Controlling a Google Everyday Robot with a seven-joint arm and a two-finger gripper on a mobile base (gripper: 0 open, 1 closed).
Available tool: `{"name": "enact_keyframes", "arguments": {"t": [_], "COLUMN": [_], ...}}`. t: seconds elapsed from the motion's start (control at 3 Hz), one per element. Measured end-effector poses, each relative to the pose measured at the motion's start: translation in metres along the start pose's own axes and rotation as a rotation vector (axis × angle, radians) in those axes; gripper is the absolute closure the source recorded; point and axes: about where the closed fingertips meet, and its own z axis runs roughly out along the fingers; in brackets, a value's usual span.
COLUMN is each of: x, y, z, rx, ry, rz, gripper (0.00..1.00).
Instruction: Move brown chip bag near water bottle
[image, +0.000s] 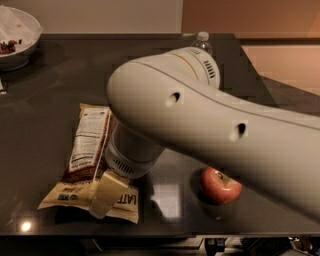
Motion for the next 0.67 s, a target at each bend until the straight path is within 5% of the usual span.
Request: {"name": "enact_keyframes", "arguments": {"t": [0.67], "x": [0.0037], "y": [-0.0037], "z": [0.0061], "rx": [0.015], "ry": [0.008], "rz": [0.029], "gripper": [0.41]}}
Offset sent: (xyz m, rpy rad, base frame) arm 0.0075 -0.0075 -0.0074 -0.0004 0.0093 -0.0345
